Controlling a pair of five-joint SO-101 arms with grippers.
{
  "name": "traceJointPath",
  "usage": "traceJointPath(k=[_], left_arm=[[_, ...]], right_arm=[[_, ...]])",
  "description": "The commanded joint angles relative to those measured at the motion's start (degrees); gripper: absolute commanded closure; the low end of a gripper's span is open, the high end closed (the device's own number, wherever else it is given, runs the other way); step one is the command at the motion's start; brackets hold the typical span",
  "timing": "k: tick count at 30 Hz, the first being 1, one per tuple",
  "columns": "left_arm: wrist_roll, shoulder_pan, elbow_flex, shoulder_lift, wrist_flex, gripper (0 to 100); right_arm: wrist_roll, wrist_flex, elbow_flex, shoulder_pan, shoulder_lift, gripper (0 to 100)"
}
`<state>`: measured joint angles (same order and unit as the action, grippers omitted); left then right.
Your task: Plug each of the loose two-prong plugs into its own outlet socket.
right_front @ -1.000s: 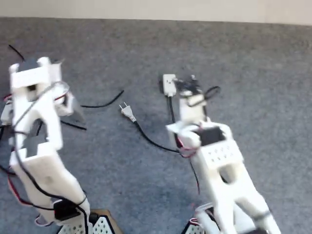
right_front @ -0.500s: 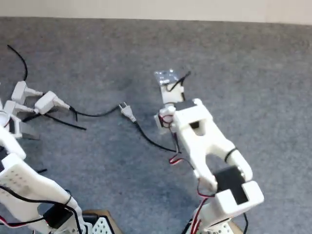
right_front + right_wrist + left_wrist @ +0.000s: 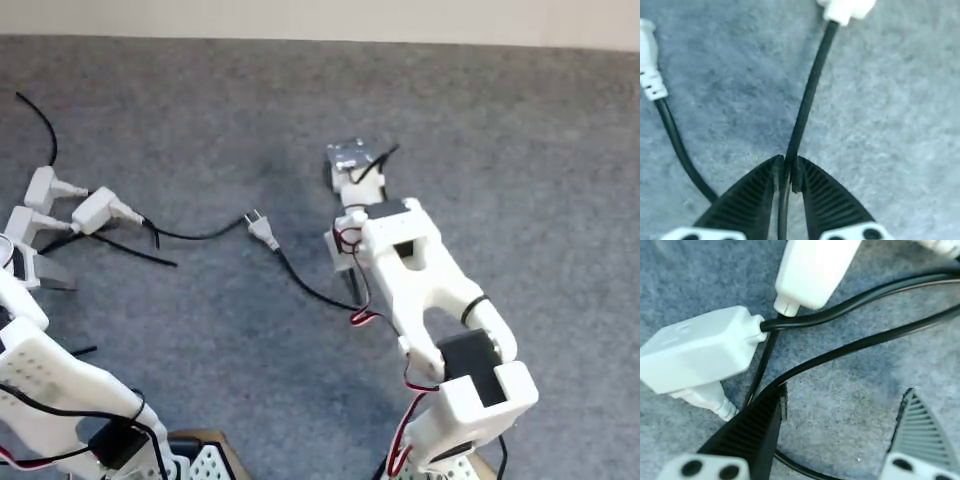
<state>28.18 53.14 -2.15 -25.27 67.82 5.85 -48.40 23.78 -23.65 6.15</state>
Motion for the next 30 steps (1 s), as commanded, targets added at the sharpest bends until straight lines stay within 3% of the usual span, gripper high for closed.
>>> traceJointPath(k=[1, 8, 13, 18, 30], left_arm=[[0.35, 0.48, 0.04, 2.86, -0.79, 65], [0.35, 0.31, 0.04, 2.86, -0.79, 65], [0.26, -0.75, -0.04, 2.86, -0.79, 65], [0.26, -1.71, 0.04, 2.86, -0.44, 65], [0.26, -1.63, -0.04, 2.86, -0.44, 65]], right_arm=[[5.45, -0.13, -3.91, 0.4, -3.82, 99.4], [8.09, -21.58, -18.24, -1.54, -18.77, 99.4], [4.84, -35.65, -21.14, -12.7, -24.13, 99.4], [1.05, -33.54, -13.93, -26.68, -26.77, 99.4], [10.02, -25.36, -2.24, -46.46, -34.42, 99.3]])
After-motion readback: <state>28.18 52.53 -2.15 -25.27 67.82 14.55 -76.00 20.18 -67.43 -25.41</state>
